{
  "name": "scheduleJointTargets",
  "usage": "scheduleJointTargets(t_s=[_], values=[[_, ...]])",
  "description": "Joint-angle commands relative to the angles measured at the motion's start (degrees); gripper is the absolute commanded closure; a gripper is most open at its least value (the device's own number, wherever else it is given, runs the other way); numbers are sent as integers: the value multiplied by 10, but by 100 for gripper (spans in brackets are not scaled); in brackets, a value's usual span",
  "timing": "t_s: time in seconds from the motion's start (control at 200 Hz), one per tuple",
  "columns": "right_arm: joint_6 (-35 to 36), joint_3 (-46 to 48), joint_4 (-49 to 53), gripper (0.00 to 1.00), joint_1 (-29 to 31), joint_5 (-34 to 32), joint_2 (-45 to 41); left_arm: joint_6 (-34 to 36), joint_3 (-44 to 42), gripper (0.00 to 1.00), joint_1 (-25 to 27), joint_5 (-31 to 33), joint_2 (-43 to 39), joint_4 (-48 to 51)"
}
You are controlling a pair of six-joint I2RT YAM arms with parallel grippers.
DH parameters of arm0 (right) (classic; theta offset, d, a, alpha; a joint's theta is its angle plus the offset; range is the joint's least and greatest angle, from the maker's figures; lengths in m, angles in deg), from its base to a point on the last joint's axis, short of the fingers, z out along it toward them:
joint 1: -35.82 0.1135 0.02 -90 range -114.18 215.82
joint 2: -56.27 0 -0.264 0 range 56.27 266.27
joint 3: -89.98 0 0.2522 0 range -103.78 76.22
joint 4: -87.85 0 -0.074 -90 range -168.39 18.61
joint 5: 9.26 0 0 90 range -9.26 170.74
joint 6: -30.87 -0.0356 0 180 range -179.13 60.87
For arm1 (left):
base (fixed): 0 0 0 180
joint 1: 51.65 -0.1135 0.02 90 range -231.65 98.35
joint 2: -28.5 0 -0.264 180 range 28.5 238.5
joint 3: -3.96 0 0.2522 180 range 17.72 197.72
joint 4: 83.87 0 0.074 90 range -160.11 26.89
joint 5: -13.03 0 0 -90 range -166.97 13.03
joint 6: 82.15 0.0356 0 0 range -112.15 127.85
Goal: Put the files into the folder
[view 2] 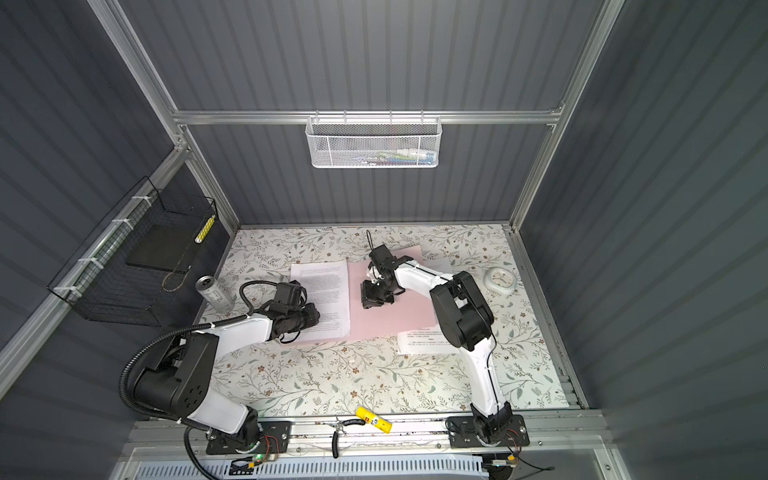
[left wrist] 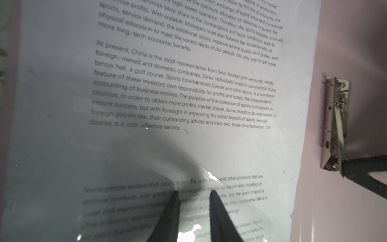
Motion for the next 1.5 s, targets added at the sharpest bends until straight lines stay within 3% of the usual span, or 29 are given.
scheduleJointTargets(t_s=[0.0,0.035,0.07,0.145,0.22,0.535,0.816,1.091,1.401,1.496], values=[[-40,29,-48,98,-13,97,-40,-9,-17,73,-2,20,28,83],[-65,45,-92,85,-20,136,-49,-9,-17,72,-2,20,28,83],[-92,63,-134,79,-27,166,-59,-9,-16,72,-2,20,29,84],[-143,100,-204,70,-44,188,-82,-8,-10,71,-1,18,35,88],[-147,113,-211,67,-56,177,-100,-9,-8,71,-2,22,37,92],[-112,143,-121,99,-62,130,-96,-17,-16,71,-2,30,9,97],[-116,155,-128,100,-32,151,-55,-15,-16,71,-2,30,9,96],[-110,42,-109,100,-26,151,19,-14,-20,71,-2,28,5,93],[-25,-259,79,99,-70,94,126,-10,-15,70,-2,22,6,97],[-3,-275,106,94,-83,86,105,-11,-16,69,-2,21,-1,98]])
